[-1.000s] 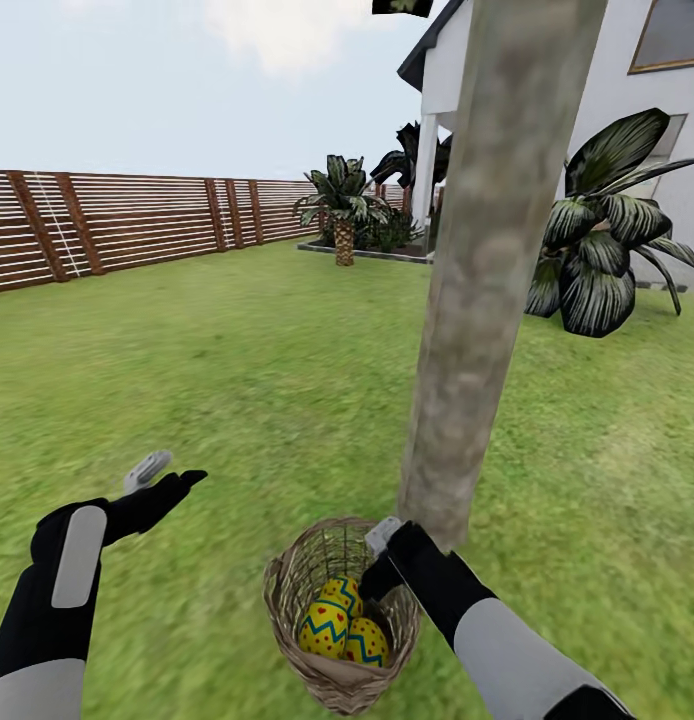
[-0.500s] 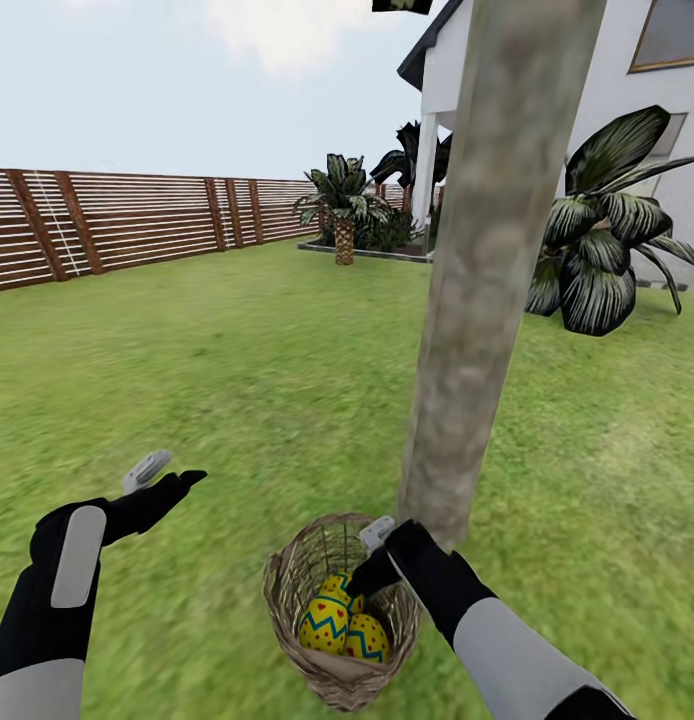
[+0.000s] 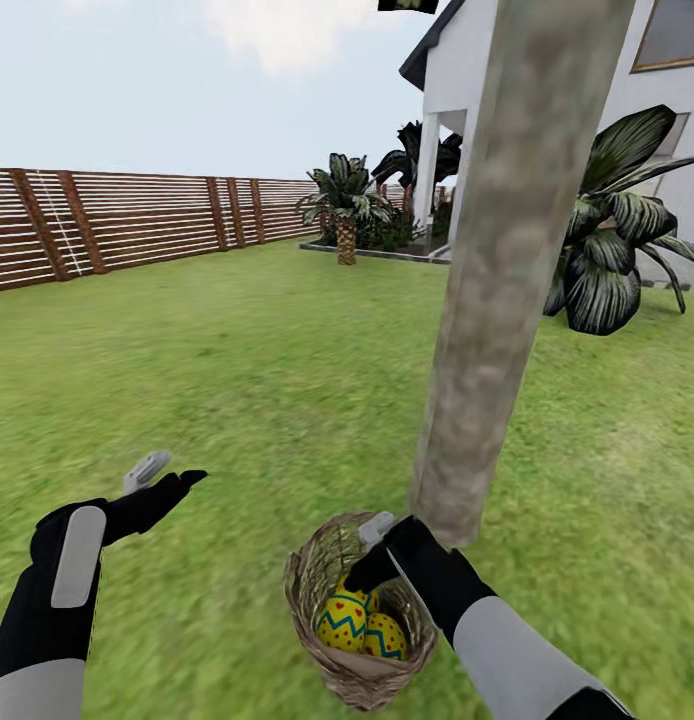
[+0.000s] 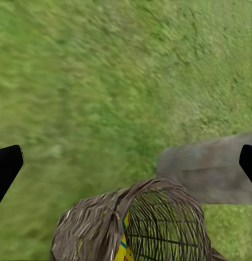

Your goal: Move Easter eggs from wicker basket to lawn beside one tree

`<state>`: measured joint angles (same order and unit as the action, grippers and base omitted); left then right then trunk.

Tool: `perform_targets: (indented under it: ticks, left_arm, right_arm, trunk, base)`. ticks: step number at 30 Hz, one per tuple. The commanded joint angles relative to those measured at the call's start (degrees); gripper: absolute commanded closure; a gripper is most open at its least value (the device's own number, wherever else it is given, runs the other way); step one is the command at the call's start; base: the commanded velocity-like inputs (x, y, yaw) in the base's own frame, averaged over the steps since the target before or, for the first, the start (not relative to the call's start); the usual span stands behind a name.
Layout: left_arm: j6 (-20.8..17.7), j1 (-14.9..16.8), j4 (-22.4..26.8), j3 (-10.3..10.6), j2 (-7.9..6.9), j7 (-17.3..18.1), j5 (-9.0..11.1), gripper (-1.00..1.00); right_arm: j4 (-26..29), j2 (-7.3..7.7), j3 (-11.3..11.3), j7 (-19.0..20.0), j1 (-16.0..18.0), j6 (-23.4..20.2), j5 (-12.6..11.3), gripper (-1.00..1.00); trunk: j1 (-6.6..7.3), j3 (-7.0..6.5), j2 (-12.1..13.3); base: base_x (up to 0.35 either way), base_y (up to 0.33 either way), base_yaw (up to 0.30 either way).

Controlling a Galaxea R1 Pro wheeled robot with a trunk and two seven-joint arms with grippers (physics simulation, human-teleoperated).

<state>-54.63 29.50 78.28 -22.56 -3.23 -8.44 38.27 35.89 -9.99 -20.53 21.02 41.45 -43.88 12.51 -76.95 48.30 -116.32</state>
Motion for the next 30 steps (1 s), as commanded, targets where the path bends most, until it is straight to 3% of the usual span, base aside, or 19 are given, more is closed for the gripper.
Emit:
perform_targets:
  ticks: [1,6,10,12,13,16,22,27,30]
  left_arm:
    - [-0.2,0.0,0.0,0.0,-0.05,-0.5,0.8,-1.00]
    - [-0.2,0.0,0.0,0.0,-0.19,-0.5,1.6,-1.00]
    - [-0.2,0.0,0.0,0.0,-0.20,-0.5,1.6,-1.00]
    - [-0.2,0.0,0.0,0.0,-0.20,-0.5,1.6,-1.00]
    - [-0.2,0.0,-0.1,0.0,-0.20,-0.5,1.6,-1.00]
    - [-0.2,0.0,-0.1,0.1,-0.13,-0.5,1.6,-1.00]
    - [-0.2,0.0,-0.1,0.2,0.05,-0.5,1.6,-1.00]
    - [-0.2,0.0,-0.1,0.2,-0.02,-0.5,1.6,-1.00]
    - [-0.2,0.0,-0.1,0.2,-0.16,-0.5,1.6,-1.00]
  right_arm:
    - [0.1,-0.01,0.0,0.4,0.0,-0.2,0.6,-1.00]
    - [-0.2,-0.01,0.2,-0.6,0.0,-0.5,0.5,-1.00]
    - [-0.4,-0.01,0.4,-8.5,0.0,-0.7,-0.7,-1.00]
    - [-0.6,-0.01,0.5,-12.8,0.0,-0.8,-4.9,-1.00]
    - [-0.9,-0.01,0.4,-14.8,0.1,-0.9,-8.3,-1.00]
    - [-2.4,-0.01,0.3,-18.6,0.3,-2.3,-13.1,-1.00]
    - [-7.1,-0.01,0.4,-20.5,3.6,-4.6,-15.5,-1.00]
    - [-8.0,-0.01,0.3,-20.7,4.2,-4.7,-21.6,-1.00]
    - [-7.8,-0.01,0.3,-20.6,4.3,-4.8,-22.5,-1.00]
  trunk:
    - [0.01,0.06,0.0]
    - [0.01,0.06,0.0]
    - [0.01,0.06,0.0]
    - [0.01,0.06,0.0]
    - [0.01,0.06,0.0]
    - [0.01,0.06,0.0]
    - [0.01,0.06,0.0]
    - [0.01,0.06,0.0]
    - [0.01,0.17,0.0]
  base:
    - [0.000,0.294,0.000]
    - [0.033,0.183,0.000]
    - [0.078,0.046,0.000]
    - [0.242,0.106,0.000]
    - [0.271,0.102,0.000]
    - [0.149,0.048,0.000]
    - [0.024,0.008,0.000]
    - [0.001,0.000,0.000]
    - [0.000,0.000,0.000]
